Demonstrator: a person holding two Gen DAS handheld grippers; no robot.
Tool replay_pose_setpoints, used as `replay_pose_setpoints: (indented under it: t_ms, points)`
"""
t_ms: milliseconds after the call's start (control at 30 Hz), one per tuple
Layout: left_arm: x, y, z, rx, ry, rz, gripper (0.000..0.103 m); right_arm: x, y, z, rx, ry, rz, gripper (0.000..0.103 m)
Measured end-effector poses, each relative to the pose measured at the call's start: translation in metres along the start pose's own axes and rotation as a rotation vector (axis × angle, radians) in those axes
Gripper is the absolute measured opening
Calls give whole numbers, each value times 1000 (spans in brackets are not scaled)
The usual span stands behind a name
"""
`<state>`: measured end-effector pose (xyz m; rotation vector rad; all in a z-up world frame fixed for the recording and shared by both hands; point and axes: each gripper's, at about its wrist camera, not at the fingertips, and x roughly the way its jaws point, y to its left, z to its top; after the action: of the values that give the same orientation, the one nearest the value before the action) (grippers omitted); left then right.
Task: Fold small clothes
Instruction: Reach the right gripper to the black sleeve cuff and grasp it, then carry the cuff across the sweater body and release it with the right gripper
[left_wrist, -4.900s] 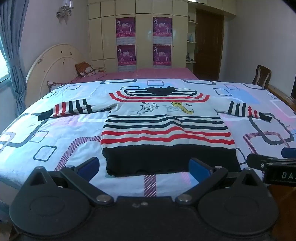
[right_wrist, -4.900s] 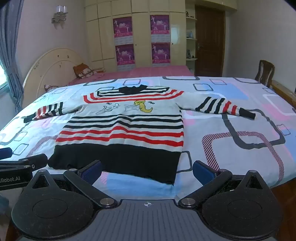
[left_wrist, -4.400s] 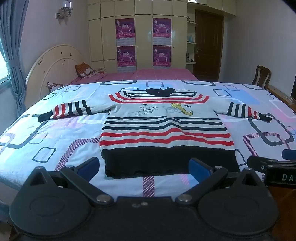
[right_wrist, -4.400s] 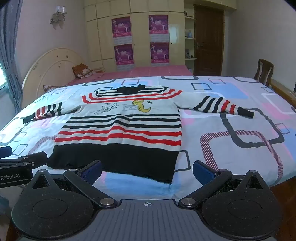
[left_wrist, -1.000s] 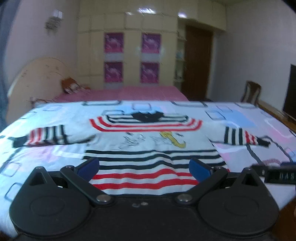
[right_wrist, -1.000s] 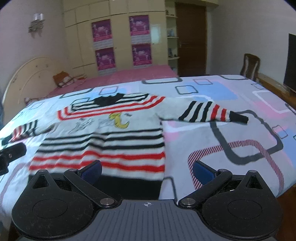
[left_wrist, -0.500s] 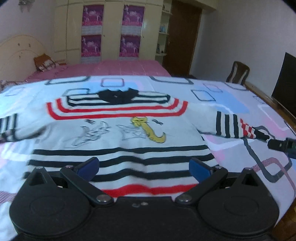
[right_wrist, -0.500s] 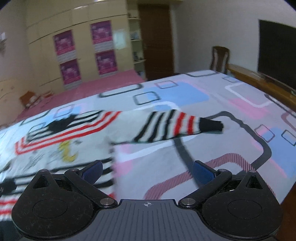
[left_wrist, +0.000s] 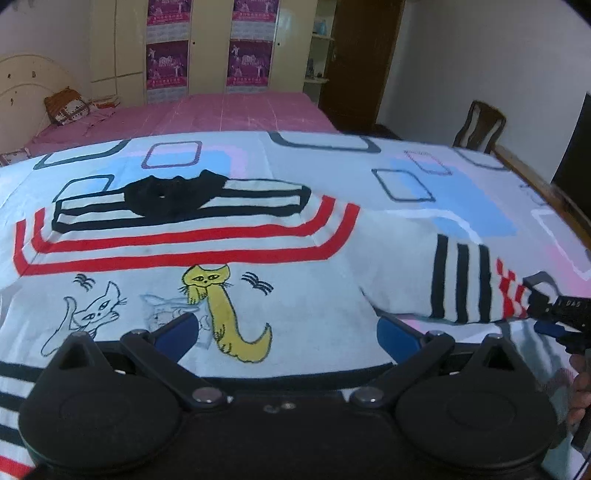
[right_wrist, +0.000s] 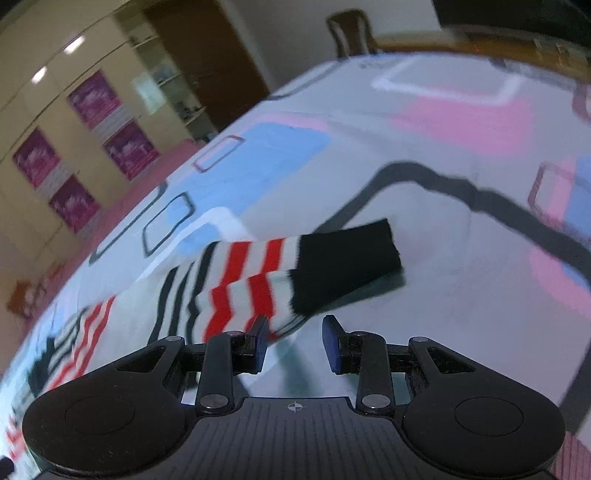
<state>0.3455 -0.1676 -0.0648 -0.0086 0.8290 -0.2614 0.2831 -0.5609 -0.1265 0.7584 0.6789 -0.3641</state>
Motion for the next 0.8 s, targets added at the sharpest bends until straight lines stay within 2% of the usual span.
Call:
replay_pose_setpoints:
  t_ms: [167,267,300,367,433,500,533,567,600,633,700,767,800]
  points:
    - [13,-5,3,14,39,12,103,8,-18,1,101,-15,58,33]
    - [16,-1,5,18,49,13,103,9,-19,5,108,-24,55,33]
    - [17,1,6,19,51,13,103,10,-17,7,95,-22,44,31]
    - [15,11,8,18,50,21,101,10,-11,12,57,-12,-10,6]
    - [11,24,8,17,46,25,102,2,-9,19,54,-28,-29,6]
    - [9,42,6,36,55,43,102,-11,8,22,-76,-98,-51,6]
    - [9,52,4,43,61,61,100,-4,13,23,-116,-62,-94,6]
    - [9,65,1,40,66,83,100,11,9,25,-93,22,-134,6]
    - [9,77,0,29,72,105,100,12,6,28,-58,22,-132,6]
    - [8,91,-2,14,75,131,100,7,15,31,-76,-2,-147,6]
    - [5,120,-5,-21,74,175,101,-12,46,30,-159,-89,-115,6]
    - [2,154,-7,-70,77,157,98,-31,96,18,-277,-146,-25,6]
    - [1,170,-7,-89,77,139,93,-35,121,8,-328,-147,34,6]
